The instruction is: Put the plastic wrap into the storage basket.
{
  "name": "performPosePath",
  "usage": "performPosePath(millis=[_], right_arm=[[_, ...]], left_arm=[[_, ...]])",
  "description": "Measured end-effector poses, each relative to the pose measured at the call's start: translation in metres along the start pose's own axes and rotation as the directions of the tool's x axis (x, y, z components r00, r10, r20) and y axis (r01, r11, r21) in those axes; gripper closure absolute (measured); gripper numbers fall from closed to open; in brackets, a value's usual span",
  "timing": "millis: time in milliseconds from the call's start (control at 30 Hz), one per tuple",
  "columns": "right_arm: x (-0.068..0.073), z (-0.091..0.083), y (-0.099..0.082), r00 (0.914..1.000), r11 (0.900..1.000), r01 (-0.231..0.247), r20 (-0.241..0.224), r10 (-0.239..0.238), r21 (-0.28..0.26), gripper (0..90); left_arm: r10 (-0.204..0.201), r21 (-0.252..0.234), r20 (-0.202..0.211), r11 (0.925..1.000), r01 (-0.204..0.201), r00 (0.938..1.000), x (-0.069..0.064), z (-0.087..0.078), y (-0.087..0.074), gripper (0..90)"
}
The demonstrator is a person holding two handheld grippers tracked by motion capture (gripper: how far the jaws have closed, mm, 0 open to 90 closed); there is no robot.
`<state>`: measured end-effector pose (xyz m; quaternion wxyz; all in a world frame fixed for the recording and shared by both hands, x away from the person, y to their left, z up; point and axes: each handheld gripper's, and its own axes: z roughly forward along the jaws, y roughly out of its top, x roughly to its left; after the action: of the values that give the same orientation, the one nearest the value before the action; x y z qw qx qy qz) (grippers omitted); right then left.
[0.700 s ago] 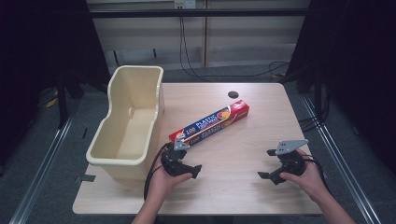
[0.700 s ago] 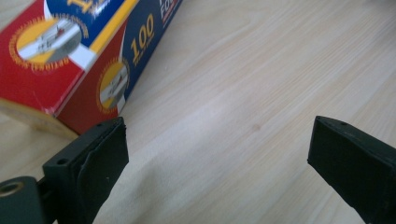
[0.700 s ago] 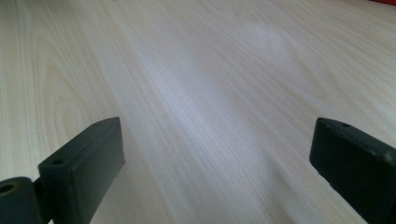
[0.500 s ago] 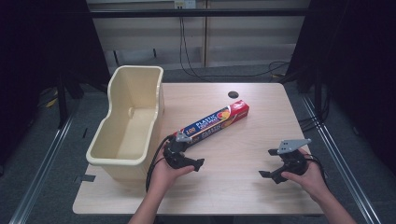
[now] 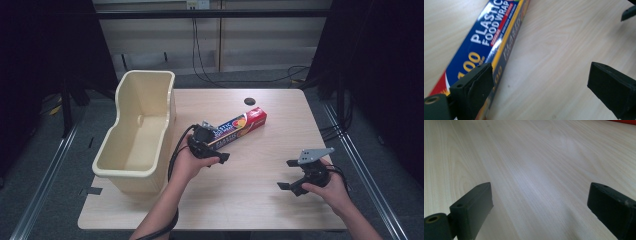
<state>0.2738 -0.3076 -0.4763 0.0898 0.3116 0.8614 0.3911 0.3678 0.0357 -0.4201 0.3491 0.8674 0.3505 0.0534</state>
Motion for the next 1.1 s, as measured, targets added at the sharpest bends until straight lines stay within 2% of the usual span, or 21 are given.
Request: performPosePath(millis=[67, 200, 467, 500, 533, 633, 767, 800, 900, 1033, 1100], right_arm=[[0.001, 0.0, 0.0, 1.0, 1.0, -0.001, 0.004, 0.002, -0.001, 6.2], [0.001, 0.0, 0.0, 1.0, 1.0, 0.005, -0.001, -0.005, 0.006, 6.4], [0.0, 0.001, 0.001, 1.0, 1.0, 0.004, -0.007, -0.004, -0.004, 7.0], [0.001, 0.001, 0.001, 1.0, 1.0, 0.0, -0.003, 0.0, -0.004, 7.0], [0.0, 0.0, 0.001, 1.0, 1.0, 0.001, -0.006, -0.001, -0.003, 7.1], [0.0, 0.001, 0.003, 0.9999, 1.0, 0.001, -0.01, -0.001, -0.007, 7.1], [0.0, 0.002, 0.003, 0.9999, 0.9999, 0.007, -0.013, -0.007, -0.011, 7.2], [0.0, 0.002, 0.004, 0.9999, 1.0, 0.002, -0.013, -0.002, -0.008, 7.2], [0.0, 0.003, 0.004, 0.9998, 1.0, 0.006, -0.02, -0.006, -0.004, 7.4], [0.0, 0.003, 0.004, 0.9996, 0.9999, 0.011, -0.026, -0.011, -0.009, 7.8], [0.0, 0.003, 0.004, 0.9995, 0.9999, 0.01, -0.03, -0.01, -0.01, 7.8]], left_arm=[[0.001, -0.002, 0.008, 1.0, -0.001, 1.0, 0.002, 0.003, 0.007, 6.2], [-0.005, -0.006, -0.01, 1.0, 0.005, 0.9999, 0.007, 0.01, 0.019, 6.2], [-0.003, -0.003, -0.008, 1.0, 0.003, 1.0, 0.016, 0.022, 0.037, 6.2], [-0.012, -0.009, -0.005, 0.9999, 0.012, 0.9999, 0.017, 0.026, 0.042, 6.2], [0.005, 0.0, -0.007, 1.0, -0.005, 1.0, 0.019, 0.028, 0.044, 6.2], [-0.006, -0.004, -0.007, 1.0, 0.006, 1.0, 0.023, 0.032, 0.05, 6.2], [-0.01, 0.006, -0.014, 0.9999, 0.01, 0.9998, 0.028, 0.036, 0.053, 6.2], [-0.024, -0.007, -0.007, 0.9997, 0.024, 0.9997, 0.029, 0.038, 0.054, 6.2], [-0.006, 0.01, -0.008, 0.9999, 0.006, 1.0, 0.033, 0.041, 0.055, 6.2], [-0.02, 0.011, -0.012, 0.9997, 0.02, 0.9997, 0.037, 0.047, 0.055, 6.2], [-0.01, 0.023, -0.019, 0.9997, 0.01, 0.9998, 0.039, 0.05, 0.055, 6.2]])
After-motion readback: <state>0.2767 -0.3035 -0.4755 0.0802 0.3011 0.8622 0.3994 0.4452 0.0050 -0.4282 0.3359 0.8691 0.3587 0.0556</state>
